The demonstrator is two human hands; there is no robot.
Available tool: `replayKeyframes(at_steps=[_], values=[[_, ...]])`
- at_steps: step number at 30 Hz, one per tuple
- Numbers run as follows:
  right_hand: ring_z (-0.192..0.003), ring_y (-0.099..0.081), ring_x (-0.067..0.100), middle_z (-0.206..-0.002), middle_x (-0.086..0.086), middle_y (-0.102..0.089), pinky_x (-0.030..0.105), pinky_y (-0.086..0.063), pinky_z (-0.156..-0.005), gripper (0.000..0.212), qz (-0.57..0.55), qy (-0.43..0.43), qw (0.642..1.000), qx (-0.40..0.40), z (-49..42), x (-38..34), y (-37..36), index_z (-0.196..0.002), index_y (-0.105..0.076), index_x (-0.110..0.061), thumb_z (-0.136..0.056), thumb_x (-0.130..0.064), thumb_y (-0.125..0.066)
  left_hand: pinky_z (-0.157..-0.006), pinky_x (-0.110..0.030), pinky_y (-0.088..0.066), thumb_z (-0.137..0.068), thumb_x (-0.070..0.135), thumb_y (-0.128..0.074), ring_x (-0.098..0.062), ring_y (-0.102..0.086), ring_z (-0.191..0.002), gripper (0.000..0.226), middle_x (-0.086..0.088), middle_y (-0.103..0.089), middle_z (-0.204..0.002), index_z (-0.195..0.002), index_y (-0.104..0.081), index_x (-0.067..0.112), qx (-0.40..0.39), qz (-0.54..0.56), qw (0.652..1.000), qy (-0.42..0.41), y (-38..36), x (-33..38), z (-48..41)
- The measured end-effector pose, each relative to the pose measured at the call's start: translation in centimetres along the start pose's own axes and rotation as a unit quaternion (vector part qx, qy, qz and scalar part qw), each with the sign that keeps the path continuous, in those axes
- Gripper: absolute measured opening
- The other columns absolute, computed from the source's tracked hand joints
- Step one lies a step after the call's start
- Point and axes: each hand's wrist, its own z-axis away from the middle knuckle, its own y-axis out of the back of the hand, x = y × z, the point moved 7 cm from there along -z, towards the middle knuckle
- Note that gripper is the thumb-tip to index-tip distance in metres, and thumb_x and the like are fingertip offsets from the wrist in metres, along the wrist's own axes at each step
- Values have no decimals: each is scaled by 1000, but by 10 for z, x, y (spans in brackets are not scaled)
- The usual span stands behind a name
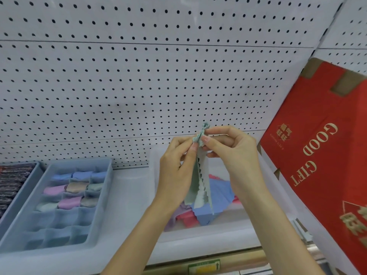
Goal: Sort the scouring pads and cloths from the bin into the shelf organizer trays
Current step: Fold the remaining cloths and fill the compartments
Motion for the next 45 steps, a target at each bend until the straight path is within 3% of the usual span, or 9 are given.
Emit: replayKeyframes(at_steps=[7,10,13,17,26,33,36,41,45], values=[[-75,-72,19,-75,7,-74,26,-57,-71,15,17,7,999,-37,-3,5,-4,-85,-70,-8,-92,-2,-58,-74,-18,-48,-88,28,-55,-2,-60,-85,20,8,-61,-94,-100,-70,31,-9,-4,1000,15,-1,0,2],[-80,-71,17,-78,3,-74,28,-55,-74,22,46,11,996,-79,-3,7,-5,-88,-69,-14,-96,-4,-51,-74,-32,-52,-85,28,-58,-10,-61,-80,16,-3,-65,-86,-90,-73,24,-3,-13,999,34,7,-8,-3],[-87,-65,11,-89,-8,-72,28,-53,-63,15,109,45,993,-25,-8,8,12,-89,-67,-30,-87,-14,-66,-71,-39,-46,-91,23,-60,-19,-47,-69,31,-17,-54,-71,-82,-65,-6,-6,45,996,77,15,-11,-12],[-104,-63,8,-110,-6,-69,24,-51,-87,39,53,7,991,-121,-17,24,1,-111,-61,-23,-77,-26,-78,-82,-35,-53,-96,14,-54,-18,-63,-81,21,-18,-71,-90,-96,-73,4,-67,93,988,101,15,8,-22],[-70,-68,6,-73,-5,-73,18,-52,-61,8,-9,-64,979,-191,-9,67,-28,-80,-69,-7,-84,-13,-65,-75,-38,-42,-93,25,-60,-22,-50,-80,39,-19,-57,-88,-101,-62,-14,-92,85,990,70,14,35,-50],[-76,-49,18,-75,20,-59,34,-36,-69,70,48,-109,961,-251,8,105,-31,-79,-54,21,-72,-44,-79,-75,-29,-56,-100,17,-51,-17,-68,-81,21,-7,-71,-91,-99,-69,7,-39,173,978,114,27,41,-71],[-68,-60,14,-69,6,-65,27,-46,-62,28,61,-109,959,-253,7,110,-20,-69,-66,5,-81,-18,-76,-73,-27,-58,-100,16,-51,-12,-70,-79,19,-1,-73,-86,-98,-68,8,6,242,959,144,37,35,-82],[-80,-68,10,-77,2,-74,23,-50,-70,5,123,-100,935,-316,10,105,-16,-84,-73,-6,-80,-8,-74,-70,-28,-58,-98,17,-53,-14,-70,-78,18,-2,-73,-88,-105,-66,7,30,304,934,187,37,21,-85],[-109,-62,8,-117,-9,-65,28,-49,-94,46,141,-35,952,-269,-4,82,-19,-121,-54,-21,-80,-12,-75,-82,-34,-59,-99,17,-52,-17,-71,-81,18,-4,-73,-87,-100,-67,7,13,326,924,199,25,20,-81]])
